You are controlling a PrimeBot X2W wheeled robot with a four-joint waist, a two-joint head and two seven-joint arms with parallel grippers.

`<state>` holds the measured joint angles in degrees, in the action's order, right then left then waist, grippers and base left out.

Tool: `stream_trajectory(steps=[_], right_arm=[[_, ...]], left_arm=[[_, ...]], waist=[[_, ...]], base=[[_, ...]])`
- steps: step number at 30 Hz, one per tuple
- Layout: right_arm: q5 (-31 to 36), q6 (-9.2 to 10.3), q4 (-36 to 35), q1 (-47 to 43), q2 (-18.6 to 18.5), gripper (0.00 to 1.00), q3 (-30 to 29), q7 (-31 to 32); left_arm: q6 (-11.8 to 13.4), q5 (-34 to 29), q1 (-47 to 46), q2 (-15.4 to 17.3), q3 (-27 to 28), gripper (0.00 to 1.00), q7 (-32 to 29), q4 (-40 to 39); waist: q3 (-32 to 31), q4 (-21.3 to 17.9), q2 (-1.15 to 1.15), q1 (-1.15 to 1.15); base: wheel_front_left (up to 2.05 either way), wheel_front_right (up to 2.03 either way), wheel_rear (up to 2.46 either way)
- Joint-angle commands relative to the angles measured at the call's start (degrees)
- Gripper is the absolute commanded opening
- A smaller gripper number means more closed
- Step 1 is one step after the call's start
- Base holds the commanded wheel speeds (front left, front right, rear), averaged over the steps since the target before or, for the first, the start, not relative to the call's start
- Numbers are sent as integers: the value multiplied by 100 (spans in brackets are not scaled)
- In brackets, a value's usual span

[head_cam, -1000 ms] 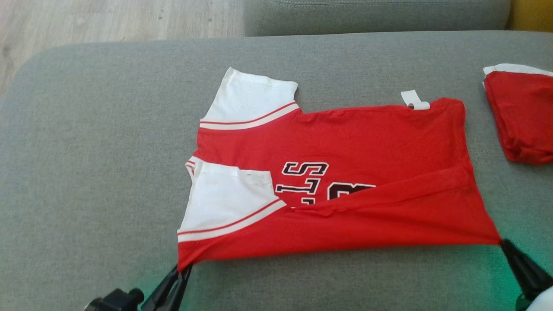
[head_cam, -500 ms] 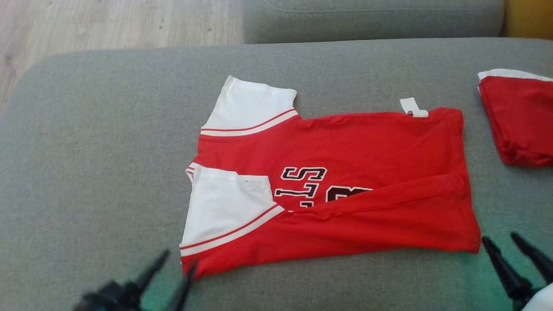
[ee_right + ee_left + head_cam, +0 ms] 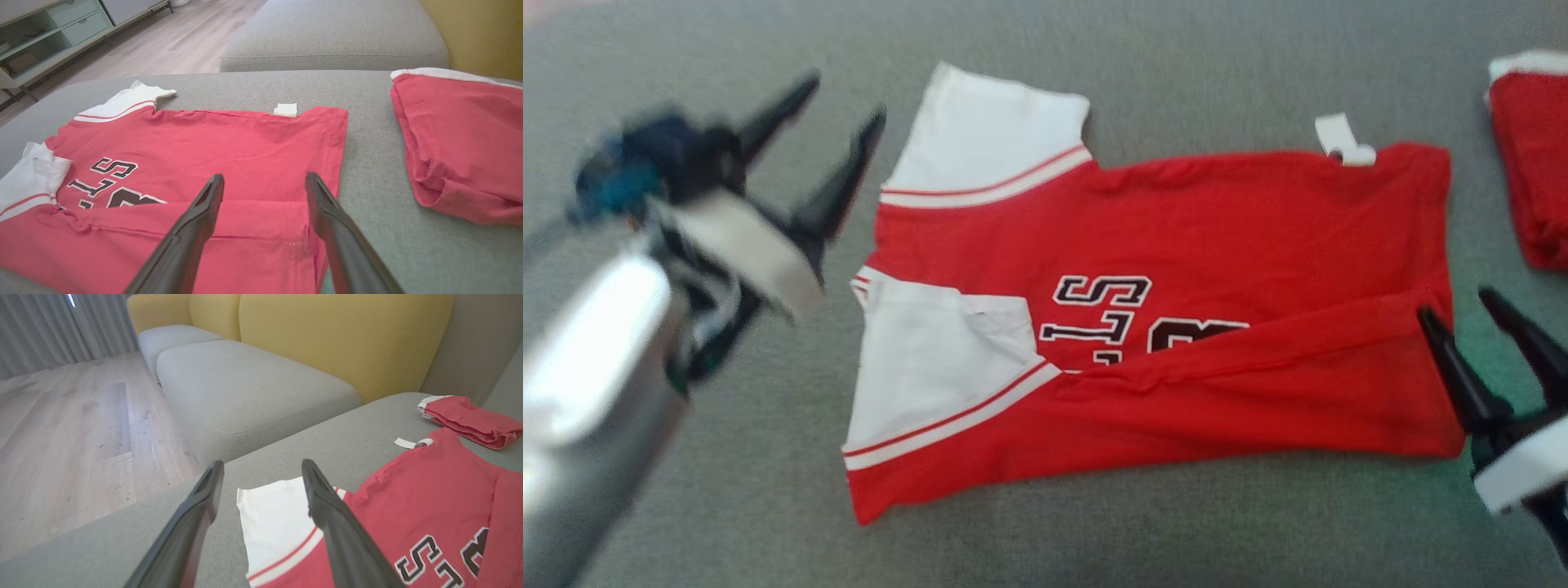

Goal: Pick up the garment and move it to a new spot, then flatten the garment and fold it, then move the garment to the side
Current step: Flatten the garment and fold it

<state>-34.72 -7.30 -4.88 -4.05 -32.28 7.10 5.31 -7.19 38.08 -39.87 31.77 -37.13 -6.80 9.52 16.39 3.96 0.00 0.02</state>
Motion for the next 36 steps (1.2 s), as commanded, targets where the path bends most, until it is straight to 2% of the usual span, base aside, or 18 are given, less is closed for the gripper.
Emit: stream_trajectory(steps=[1, 2, 9, 16, 27, 36], right_arm=[[56, -19, -222, 196, -134, 100, 65, 25], [56, -19, -222, 196, -134, 100, 65, 25], [228, -19, -330, 688, -34, 100, 108, 55], [342, -19, -387, 935, 73, 100, 117, 8], [444, -19, -211, 1211, 299, 100, 222, -140], [459, -19, -70, 1353, 370, 100, 271, -248]], left_arm=[[-27, 187, -612, 358, 88, 100, -121, 32], [-27, 187, -612, 358, 88, 100, -121, 32], [-28, 1176, -2235, 563, -838, 100, -808, 1033], [-29, 1780, -3051, 706, -1521, 100, -1219, 1676], [-29, 2259, -3615, 1002, -2382, 100, -1129, 2088], [-29, 2580, -3927, 1063, -2898, 100, -1088, 2081]], waist=[[465, -194, 0, -2], [465, -194, 0, -2], [1124, -485, 0, -2], [1618, -726, 0, -2], [1993, -959, 0, -2], [2105, -1037, 0, -2]], base=[[0, 0, 0], [0, 0, 0], [0, 0, 0], [0, 0, 0], [0, 0, 0], [0, 0, 0]])
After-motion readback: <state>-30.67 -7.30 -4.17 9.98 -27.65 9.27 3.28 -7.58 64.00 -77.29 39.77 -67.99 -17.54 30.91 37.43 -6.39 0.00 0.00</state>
